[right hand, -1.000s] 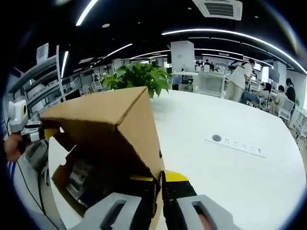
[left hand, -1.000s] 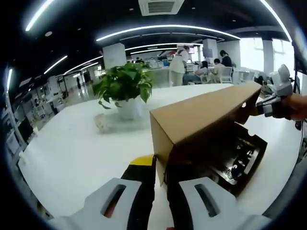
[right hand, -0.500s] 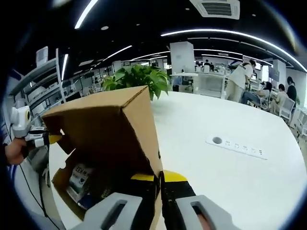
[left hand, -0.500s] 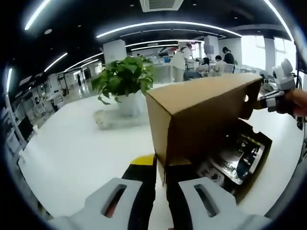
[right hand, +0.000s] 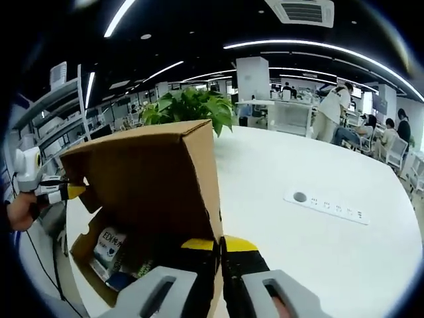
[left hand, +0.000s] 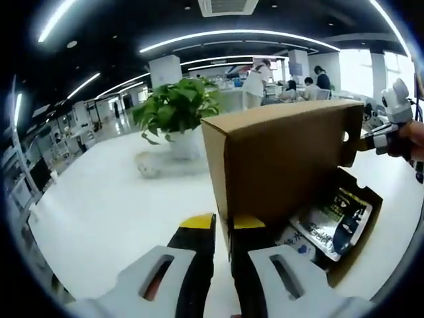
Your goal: Operate the shoe box by opening the lid, removing the specified soft item, and placing it in the target area until the item is outside and the box remains undamaged.
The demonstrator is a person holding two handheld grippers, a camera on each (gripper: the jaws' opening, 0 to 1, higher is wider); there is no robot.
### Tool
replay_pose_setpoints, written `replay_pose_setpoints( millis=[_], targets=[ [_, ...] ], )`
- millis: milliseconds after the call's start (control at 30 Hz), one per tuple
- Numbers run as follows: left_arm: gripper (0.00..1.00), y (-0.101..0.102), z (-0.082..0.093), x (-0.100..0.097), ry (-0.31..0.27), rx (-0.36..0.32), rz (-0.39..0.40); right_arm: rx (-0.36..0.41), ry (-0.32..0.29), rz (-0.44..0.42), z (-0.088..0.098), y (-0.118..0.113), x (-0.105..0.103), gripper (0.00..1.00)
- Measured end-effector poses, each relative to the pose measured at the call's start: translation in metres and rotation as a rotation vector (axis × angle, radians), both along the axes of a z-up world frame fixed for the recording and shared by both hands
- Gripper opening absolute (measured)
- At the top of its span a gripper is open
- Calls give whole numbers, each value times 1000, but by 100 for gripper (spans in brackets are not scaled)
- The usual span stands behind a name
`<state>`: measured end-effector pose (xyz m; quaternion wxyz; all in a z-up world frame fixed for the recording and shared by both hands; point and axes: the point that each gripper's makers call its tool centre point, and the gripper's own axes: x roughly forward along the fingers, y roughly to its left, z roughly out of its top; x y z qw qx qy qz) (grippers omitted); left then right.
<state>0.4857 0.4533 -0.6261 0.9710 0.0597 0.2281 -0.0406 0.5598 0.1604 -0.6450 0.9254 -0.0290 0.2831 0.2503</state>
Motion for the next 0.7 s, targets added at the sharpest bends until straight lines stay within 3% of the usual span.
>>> replay_pose_setpoints(
  millis=[233, 700],
  targets=[
    [5, 3, -15, -4, 37, -10, 7, -5, -1, 4, 0, 1, 3, 0],
    [2, 4, -12, 8, 35, -20, -7, -16, 0, 8, 1, 4, 15, 0]
  ],
)
